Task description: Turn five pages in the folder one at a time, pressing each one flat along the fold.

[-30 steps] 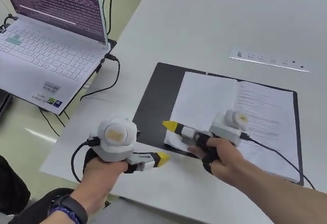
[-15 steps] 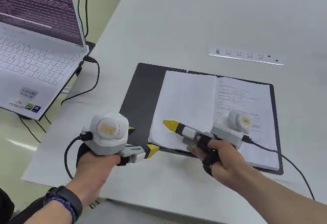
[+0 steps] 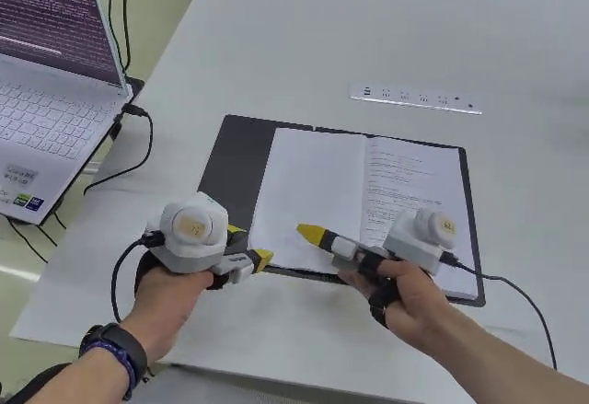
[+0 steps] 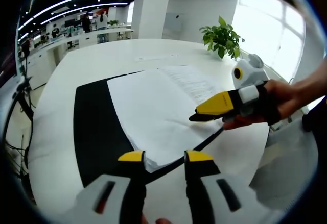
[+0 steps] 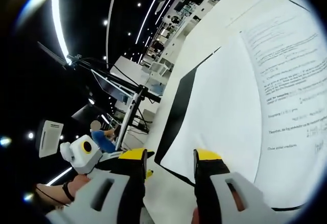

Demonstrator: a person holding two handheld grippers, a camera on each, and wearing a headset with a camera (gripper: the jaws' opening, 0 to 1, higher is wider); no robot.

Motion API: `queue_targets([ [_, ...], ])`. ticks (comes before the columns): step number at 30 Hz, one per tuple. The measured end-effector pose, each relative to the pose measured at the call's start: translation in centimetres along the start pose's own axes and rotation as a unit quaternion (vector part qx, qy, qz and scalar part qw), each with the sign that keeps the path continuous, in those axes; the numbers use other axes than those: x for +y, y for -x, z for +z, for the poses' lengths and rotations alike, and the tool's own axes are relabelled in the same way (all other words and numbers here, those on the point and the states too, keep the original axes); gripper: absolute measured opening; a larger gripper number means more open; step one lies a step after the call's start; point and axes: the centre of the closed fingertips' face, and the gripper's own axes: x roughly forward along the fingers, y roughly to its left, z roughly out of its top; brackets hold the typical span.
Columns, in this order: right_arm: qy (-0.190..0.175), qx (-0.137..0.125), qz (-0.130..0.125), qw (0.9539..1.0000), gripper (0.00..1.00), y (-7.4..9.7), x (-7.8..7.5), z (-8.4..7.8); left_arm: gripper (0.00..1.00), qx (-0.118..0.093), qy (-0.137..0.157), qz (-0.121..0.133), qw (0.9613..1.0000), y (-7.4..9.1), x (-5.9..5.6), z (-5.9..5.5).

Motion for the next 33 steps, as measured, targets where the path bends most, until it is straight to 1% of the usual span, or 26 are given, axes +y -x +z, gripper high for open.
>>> queue_targets([
  [3,0.003,0.0,0.0,1.0,0.34,0.7,0.1,-0.2,0.22,0.005,-0.003,-0.006,1.0,-0.6,-0.3,0.0],
  [4,0.003,0.0,-0.001,1.0,0.33,0.8,0.1,-0.2,0.22,0.011,-0.007,-0.008,0.9999,-0.9,-0.4,-0.1],
  [8,0.001,-0.001,-0.004,1.0,0.32,1.6,-0.1,-0.3,0.18,0.015,-0.014,-0.012,0.9997,-1.7,-0.4,-0.1],
  [10,0.0,-0.001,-0.005,1.0,0.31,1.9,-0.2,-0.3,0.14,0.017,-0.014,-0.013,0.9997,-2.2,-0.3,-0.1],
  [12,0.0,-0.001,-0.006,1.0,0.3,2.2,-0.4,-0.4,0.1,0.025,-0.008,-0.009,0.9996,-2.7,0.0,-0.4],
  [14,-0.001,0.001,-0.007,1.0,0.3,2.5,-0.4,-0.7,0.07,0.03,0.0,-0.007,0.9995,-3.1,0.3,-0.7],
  [17,-0.003,0.004,-0.007,1.0,0.3,3.0,-0.6,-1.1,0.01,0.046,-0.008,0.001,0.9989,-3.4,0.6,-1.4],
  [18,-0.002,0.006,-0.007,1.0,0.3,3.1,-0.6,-1.3,0.0,0.052,-0.015,0.006,0.9985,-3.4,0.7,-1.7],
  [19,0.002,0.011,-0.009,0.9999,0.3,3.2,-0.8,-1.6,0.0,0.053,-0.016,0.006,0.9985,-3.4,0.8,-1.8],
  [21,0.004,0.015,-0.011,0.9998,0.3,3.5,-1.1,-1.9,0.0,0.057,-0.008,0.009,0.9983,-3.4,0.8,-2.2],
  [24,0.005,0.016,-0.015,0.9997,0.29,3.8,-1.5,-2.2,0.0,0.077,0.007,0.021,0.9968,-3.6,1.4,-3.8],
  [25,0.006,0.017,-0.016,0.9997,0.29,3.9,-1.5,-2.2,0.0,0.052,0.012,0.019,0.9984,-3.5,1.3,-3.1],
  [26,0.008,0.018,-0.017,0.9997,0.29,4.0,-1.5,-2.3,0.0,0.06,0.022,0.021,0.9977,-3.3,1.3,-3.2],
  [27,0.016,0.022,-0.015,0.9995,0.29,4.1,-1.5,-2.4,0.0,0.065,0.015,0.022,0.9975,-3.2,1.3,-3.3],
  [28,0.02,0.028,-0.014,0.9993,0.28,4.2,-1.5,-2.5,0.0,0.069,0.002,0.023,0.9973,-3.2,1.4,-3.4],
  [29,0.024,0.033,-0.015,0.9991,0.28,4.2,-1.6,-2.7,0.0,0.07,-0.004,0.024,0.9972,-3.3,1.3,-3.3],
  [31,0.033,0.04,-0.016,0.9985,0.27,4.3,-1.8,-2.8,0.0,0.071,-0.002,0.025,0.9972,-3.4,1.4,-3.4],
  [32,0.035,0.042,-0.017,0.9983,0.27,4.3,-1.9,-2.7,0.0,0.071,0.004,0.026,0.9972,-3.4,1.5,-3.4],
  [33,0.038,0.044,-0.018,0.9981,0.25,4.4,-2.0,-2.6,0.0,0.07,0.016,0.026,0.9971,-3.4,1.6,-3.4],
])
